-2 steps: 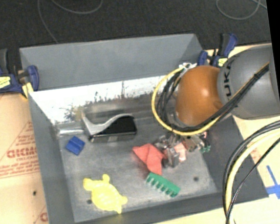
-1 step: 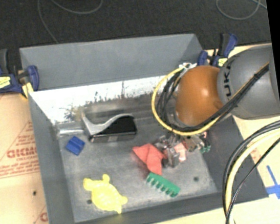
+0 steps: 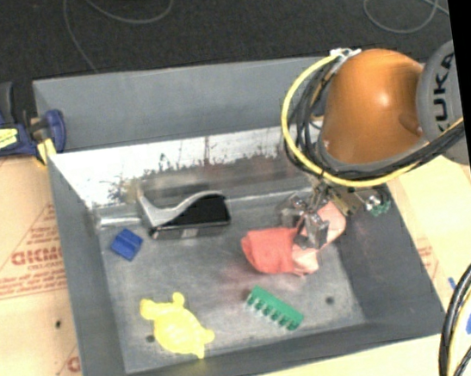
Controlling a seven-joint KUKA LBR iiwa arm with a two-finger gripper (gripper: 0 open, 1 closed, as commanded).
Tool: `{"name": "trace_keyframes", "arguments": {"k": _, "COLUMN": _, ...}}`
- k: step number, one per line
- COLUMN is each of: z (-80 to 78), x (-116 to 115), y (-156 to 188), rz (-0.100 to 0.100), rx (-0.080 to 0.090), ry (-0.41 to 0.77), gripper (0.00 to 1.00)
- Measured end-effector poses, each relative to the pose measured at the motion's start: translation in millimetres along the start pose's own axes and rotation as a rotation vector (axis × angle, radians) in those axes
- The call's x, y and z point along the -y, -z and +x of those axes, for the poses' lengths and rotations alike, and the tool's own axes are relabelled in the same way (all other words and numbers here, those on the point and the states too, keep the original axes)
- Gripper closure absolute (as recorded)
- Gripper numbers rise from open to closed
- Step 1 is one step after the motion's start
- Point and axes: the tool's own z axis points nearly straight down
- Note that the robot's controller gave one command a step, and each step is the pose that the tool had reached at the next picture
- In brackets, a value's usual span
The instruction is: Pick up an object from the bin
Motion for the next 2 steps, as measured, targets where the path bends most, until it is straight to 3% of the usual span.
{"name": "trace_keyframes", "arguments": {"k": 1, "z": 0.1, "x": -0.2, "y": -0.2, "rz": -0.001, "rx": 0.000, "ry": -0.001, "gripper": 1.00}}
{"name": "trace_keyframes", "arguments": {"k": 2, "z": 3.1, "x": -3.6, "y": 39.6, "rz": -0.004, "rx": -0.007, "ry": -0.024, "gripper": 1.00}}
